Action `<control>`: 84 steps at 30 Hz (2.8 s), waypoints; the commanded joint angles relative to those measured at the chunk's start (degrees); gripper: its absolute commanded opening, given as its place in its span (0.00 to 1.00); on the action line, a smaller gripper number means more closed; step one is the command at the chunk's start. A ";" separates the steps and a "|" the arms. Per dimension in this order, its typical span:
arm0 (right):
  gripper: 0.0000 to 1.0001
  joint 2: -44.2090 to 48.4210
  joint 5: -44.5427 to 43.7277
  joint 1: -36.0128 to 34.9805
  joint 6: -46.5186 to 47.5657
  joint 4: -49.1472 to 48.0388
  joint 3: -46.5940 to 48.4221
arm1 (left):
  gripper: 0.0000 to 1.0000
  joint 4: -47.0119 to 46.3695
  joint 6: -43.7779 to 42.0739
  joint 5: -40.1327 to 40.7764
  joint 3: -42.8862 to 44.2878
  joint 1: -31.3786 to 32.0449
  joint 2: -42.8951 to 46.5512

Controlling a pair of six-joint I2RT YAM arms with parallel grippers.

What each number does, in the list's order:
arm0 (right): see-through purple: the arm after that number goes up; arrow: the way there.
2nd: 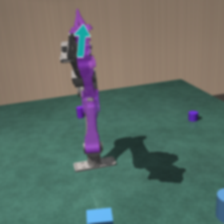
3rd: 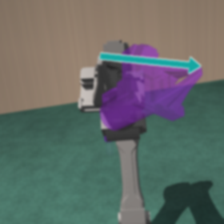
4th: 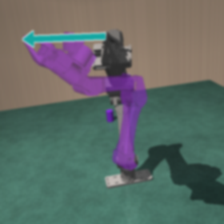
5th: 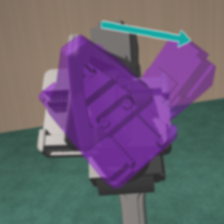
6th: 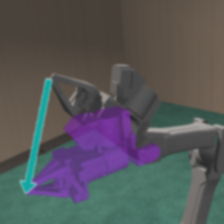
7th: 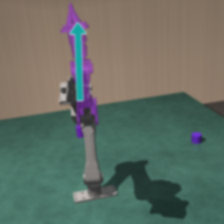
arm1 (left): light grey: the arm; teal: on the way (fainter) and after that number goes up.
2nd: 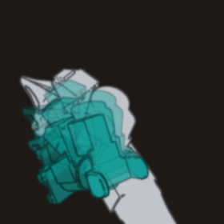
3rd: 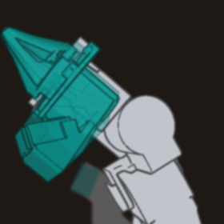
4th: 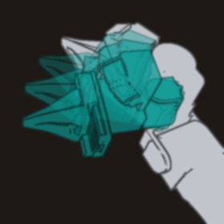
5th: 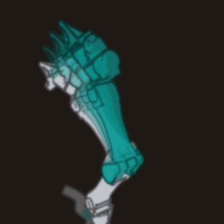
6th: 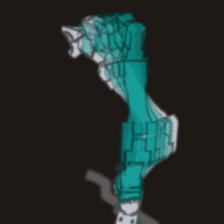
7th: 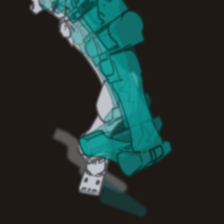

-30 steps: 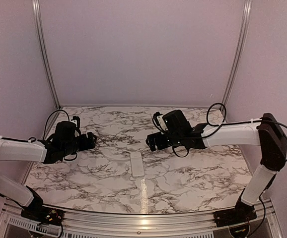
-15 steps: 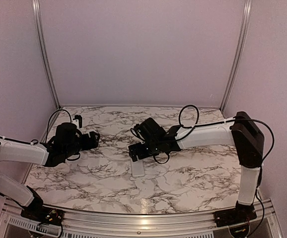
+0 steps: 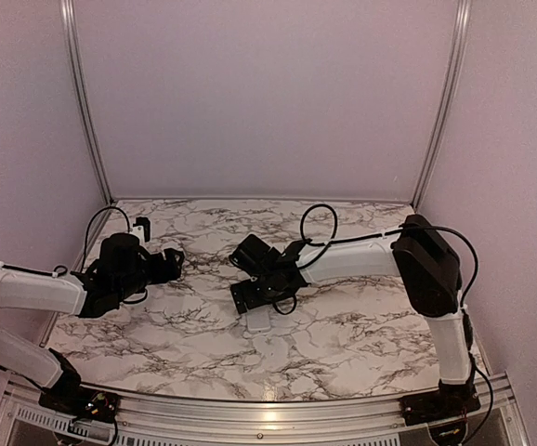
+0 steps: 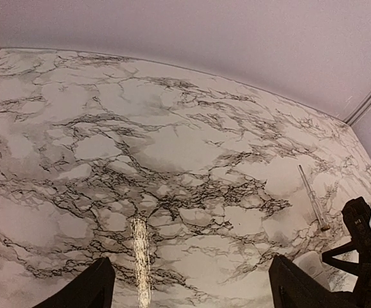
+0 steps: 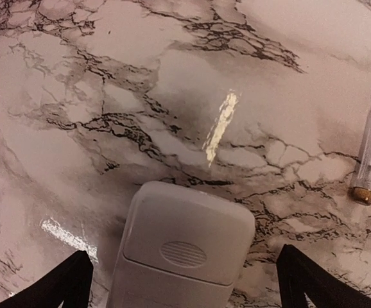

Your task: Unload the batteries from the remote control

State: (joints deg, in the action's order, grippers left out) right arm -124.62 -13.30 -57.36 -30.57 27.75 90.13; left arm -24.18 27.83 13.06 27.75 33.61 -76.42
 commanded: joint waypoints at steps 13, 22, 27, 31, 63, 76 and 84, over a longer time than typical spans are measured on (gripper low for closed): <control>0.68 -6.26 -1.60 -0.82 -3.14 7.78 7.32 | 0.88 -0.95 -1.40 0.91 -0.73 0.19 -0.45; 0.49 -6.66 -0.52 -0.91 -4.86 7.20 6.11 | 0.87 -1.78 -1.47 0.19 -1.42 0.21 0.38; 0.43 -5.54 -1.29 -0.91 -5.27 5.94 5.30 | 0.87 -2.65 -1.47 -0.91 -1.57 0.19 0.07; 0.43 -4.55 -1.63 -0.91 -4.76 5.21 5.58 | 0.87 -3.68 -1.26 -2.37 -1.78 0.22 -0.30; 0.37 7.26 -8.17 3.73 -8.89 -11.06 -0.88 | 0.77 -26.34 5.28 -16.81 -2.97 5.89 -11.01; 0.38 12.21 -9.12 3.84 -12.19 -16.14 -4.22 | 0.74 -39.32 6.56 -15.06 0.54 13.04 -21.79; 0.38 14.35 -8.74 3.75 -13.20 -19.18 -6.82 | 0.74 -38.06 7.23 -14.40 6.20 16.54 -26.75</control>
State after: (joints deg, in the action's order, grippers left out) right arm -112.42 -21.17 -53.76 -42.09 11.35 83.85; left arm -60.93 34.54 -2.26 31.33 48.82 -100.71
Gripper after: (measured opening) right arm 0.560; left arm 0.740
